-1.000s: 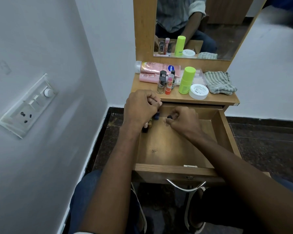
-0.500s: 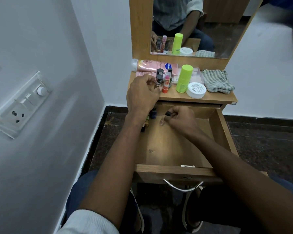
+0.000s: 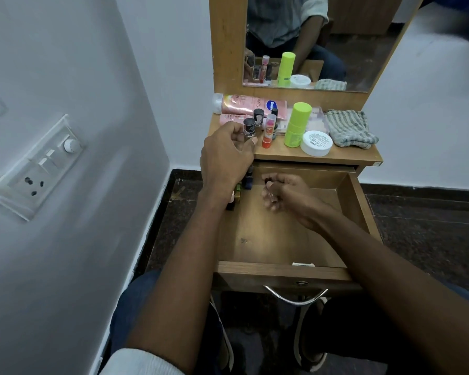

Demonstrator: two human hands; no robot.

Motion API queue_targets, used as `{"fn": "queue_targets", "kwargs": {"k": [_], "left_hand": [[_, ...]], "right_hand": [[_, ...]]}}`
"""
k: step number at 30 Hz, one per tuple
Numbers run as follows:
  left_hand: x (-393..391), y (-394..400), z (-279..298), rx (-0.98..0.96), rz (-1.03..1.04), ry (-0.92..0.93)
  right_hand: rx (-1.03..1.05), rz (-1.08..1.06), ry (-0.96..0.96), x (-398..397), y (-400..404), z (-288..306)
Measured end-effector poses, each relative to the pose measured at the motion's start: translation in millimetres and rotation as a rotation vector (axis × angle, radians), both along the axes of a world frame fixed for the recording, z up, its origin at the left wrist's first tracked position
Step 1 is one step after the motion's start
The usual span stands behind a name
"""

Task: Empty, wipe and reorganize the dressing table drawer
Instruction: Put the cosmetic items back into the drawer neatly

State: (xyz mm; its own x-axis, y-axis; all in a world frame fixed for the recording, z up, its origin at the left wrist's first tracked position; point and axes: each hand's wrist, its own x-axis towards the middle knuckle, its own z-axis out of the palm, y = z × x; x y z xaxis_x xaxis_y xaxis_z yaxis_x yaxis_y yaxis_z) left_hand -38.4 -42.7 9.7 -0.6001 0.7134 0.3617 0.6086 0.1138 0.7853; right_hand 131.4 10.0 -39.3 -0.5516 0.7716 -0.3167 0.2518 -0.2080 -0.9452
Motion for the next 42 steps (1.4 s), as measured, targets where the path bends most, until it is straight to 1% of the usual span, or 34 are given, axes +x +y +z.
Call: {"fn": "queue_targets", "kwargs": {"k": [1, 4, 6, 7, 9, 13, 18, 20, 22, 25, 28, 30, 32, 34, 36, 40, 42], "left_hand": [[0, -4, 0, 0.014, -0.004, -0.007], [2, -13, -1, 0.027, -0.024, -0.002], [3, -17, -3, 0.025, -0.039, 0.005], [3, -18, -5, 0.023, -0.047, 0.004], [3, -21, -6, 0.01, -0.057, -0.001], [1, -22, -6, 0.01, -0.061, -0.008], [0, -22, -6, 0.029, -0.072, -0.002], [0, -23, -7, 0.03, -0.092, 0.007], [-1, -23, -7, 0.04, -0.124, 0.004], [-1, -24, -6, 0.044, -0.21, -0.013], [-1, -28, -5, 0.033, -0.306, -0.057], [-1, -31, -4, 0.028, -0.365, -0.075], [-2, -33, -4, -0.004, -0.416, -0.082], [-3, -33, -5, -0.066, -0.449, -0.099], [-4, -34, -7, -0.119, -0.459, -0.109], [-8, -34, -6, -0.166, -0.477, -0.096], [-12, -37, -5, -0.214, -0.499, -0.109]], "right_hand": [[0.098, 0.009, -0.066, 1, 0, -3], [0.463, -0.028, -0.358, 1, 2, -8], [0.63, 0.014, -0.505, -2, 3, -6], [0.669, 0.047, -0.56, -4, 4, -7], [0.679, 0.102, -0.641, -7, 4, -8], [0.687, 0.141, -0.715, -13, 3, -9], [0.681, 0.154, -0.718, -9, 2, -5], [0.671, 0.158, -0.691, -5, 2, -2], [0.671, 0.131, -0.653, -1, 2, 0], [0.729, 0.072, -0.623, 1, 1, 2], [0.829, 0.006, -0.524, 0, -4, 9], [0.934, -0.031, -0.411, 0, -8, 15], [0.981, -0.051, -0.28, -1, -13, 20], [0.977, -0.067, -0.179, -2, -17, 24], [0.947, -0.08, -0.132, -4, -21, 25], [0.827, -0.076, -0.099, -3, -27, 24], [0.78, -0.069, -0.129, -3, -27, 24]]}}
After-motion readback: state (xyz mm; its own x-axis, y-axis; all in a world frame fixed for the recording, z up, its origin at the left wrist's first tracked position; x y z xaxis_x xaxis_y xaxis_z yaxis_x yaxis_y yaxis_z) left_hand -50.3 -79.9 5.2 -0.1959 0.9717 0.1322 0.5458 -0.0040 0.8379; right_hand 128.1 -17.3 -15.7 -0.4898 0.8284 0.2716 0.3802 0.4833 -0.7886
